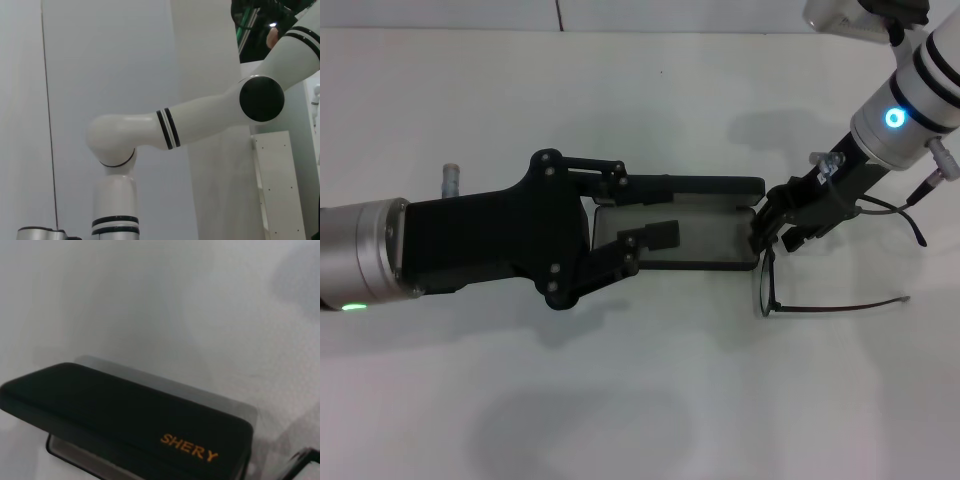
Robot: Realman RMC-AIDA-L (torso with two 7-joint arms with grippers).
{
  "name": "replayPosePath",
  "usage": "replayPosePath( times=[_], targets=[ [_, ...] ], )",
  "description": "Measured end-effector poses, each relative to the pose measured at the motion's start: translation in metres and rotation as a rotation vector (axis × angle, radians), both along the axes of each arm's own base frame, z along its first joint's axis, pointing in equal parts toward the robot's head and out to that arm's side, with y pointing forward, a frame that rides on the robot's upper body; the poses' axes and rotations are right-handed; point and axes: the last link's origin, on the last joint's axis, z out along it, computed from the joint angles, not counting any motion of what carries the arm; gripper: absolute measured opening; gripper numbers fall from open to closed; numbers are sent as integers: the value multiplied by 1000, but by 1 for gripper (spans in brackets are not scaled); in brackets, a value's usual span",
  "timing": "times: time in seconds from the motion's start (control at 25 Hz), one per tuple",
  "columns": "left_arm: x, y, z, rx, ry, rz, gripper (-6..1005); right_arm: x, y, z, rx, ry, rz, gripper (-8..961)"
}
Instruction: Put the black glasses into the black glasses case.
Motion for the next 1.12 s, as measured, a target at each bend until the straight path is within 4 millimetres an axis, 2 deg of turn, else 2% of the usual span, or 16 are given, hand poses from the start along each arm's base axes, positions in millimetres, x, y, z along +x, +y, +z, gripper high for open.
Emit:
replayPosePath(
  times=[0.28, 0.52, 0.96, 1.08, 1.12],
  targets=[
    [-1, -1, 0, -4, -3, 5, 302, 5, 1, 4, 4, -47, 51, 359],
    [-2, -2, 1, -1, -10, 15, 302, 13, 1, 15, 47, -62, 98, 183],
    [-1, -1, 2, -11, -19, 29, 301, 29, -5, 18, 35, -70, 136, 143],
    [-1, 0, 2, -22, -24, 43, 301, 30, -8, 23, 32, -98, 195, 144],
    [0, 1, 3, -26, -27, 48, 301, 31, -10, 30, 53, -111, 225, 144]
  ],
)
